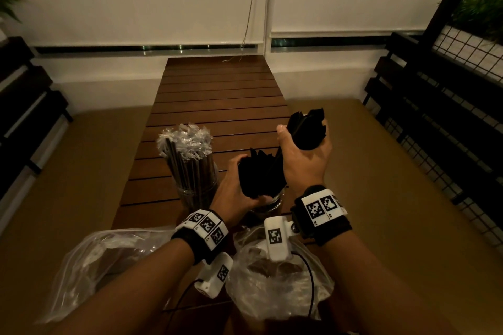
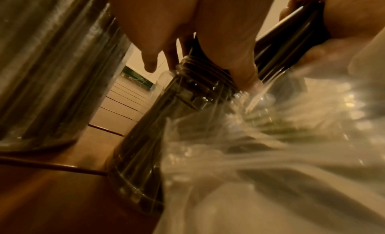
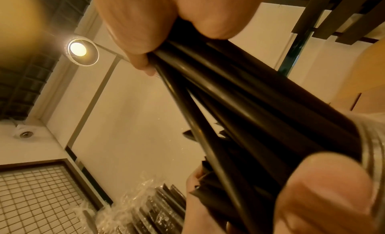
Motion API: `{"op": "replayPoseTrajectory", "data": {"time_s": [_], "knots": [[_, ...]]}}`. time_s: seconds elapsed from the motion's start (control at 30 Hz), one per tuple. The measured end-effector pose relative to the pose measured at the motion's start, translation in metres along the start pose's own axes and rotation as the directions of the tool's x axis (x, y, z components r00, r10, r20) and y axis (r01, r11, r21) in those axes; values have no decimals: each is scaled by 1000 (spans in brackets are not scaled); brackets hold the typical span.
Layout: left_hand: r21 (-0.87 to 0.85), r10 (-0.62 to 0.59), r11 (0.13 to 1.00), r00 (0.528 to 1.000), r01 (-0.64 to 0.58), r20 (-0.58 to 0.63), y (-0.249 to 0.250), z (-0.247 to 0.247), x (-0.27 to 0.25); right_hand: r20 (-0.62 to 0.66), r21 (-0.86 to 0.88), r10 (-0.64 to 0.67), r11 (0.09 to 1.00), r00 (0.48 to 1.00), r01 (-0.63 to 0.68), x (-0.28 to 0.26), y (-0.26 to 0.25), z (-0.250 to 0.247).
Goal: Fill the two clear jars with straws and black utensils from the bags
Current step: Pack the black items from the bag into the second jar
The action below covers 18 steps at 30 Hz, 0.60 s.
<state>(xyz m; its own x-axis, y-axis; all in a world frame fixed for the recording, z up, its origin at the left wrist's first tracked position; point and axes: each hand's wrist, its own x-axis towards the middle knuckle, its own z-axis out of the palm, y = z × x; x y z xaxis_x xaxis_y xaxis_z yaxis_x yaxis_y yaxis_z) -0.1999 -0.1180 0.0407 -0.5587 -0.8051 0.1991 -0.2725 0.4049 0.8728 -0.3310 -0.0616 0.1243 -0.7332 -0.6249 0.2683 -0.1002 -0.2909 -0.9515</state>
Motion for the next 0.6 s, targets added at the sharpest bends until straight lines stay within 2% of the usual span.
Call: {"op": "replayPoseTrajectory", "data": {"time_s": [0.13, 0.27, 0.43, 0.6], "knots": [[22, -1, 1000, 997, -1, 72, -7, -5, 1, -66, -13, -3, 1000, 998, 2, -1, 3, 3], [-71, -58, 995, 982, 72, 182, -16, -13, 1, -71, -52, -39, 998, 997, 35, -1, 2, 4], [-121, -97, 985, 975, 123, 198, -17, -15, 5, -46, -59, -44, 997, 998, 41, -3, 0, 2], [-45, 0, 999, 983, 8, 181, -3, -21, 16, 61, -35, -91, 995, 994, 93, -9, -1, -1]]}}
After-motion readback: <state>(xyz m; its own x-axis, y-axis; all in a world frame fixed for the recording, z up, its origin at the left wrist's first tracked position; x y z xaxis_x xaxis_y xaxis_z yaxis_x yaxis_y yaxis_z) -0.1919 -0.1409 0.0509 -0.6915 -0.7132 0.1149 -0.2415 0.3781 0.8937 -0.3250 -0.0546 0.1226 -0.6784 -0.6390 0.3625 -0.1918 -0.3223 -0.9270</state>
